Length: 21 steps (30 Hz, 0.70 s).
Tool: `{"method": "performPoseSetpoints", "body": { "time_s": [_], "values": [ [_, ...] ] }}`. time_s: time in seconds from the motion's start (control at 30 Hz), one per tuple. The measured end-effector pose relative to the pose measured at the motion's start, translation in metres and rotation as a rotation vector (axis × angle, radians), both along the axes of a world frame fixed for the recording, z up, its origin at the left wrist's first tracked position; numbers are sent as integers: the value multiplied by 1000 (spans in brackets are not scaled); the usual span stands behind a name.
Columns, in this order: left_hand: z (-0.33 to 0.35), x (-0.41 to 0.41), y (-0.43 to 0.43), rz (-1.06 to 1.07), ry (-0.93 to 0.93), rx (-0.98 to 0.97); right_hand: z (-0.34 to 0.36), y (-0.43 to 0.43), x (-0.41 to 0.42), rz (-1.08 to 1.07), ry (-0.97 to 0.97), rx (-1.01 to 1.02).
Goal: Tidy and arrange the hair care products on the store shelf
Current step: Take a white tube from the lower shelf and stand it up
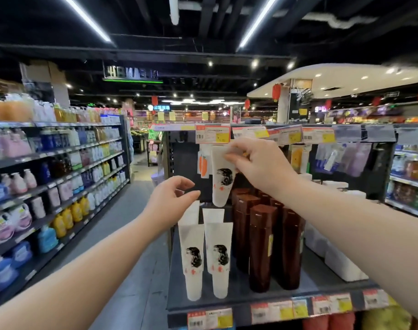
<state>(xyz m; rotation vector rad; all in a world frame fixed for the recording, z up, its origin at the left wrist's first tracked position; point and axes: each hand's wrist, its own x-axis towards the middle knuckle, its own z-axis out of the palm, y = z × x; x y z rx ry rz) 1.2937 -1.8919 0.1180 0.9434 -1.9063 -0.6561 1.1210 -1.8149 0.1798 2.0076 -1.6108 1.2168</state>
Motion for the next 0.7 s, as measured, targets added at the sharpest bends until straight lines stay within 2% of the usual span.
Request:
{"method": "performPoseSetpoints", "body": {
  "time_s": [0.23,0.7],
  "values": [
    [-2,-13,-32,44,-138,22,-9,-51,-15,-24,30,142],
    [-7,-43,-83,140,-453,112,-26,-154,-36,-125,393,677]
  ]
}}
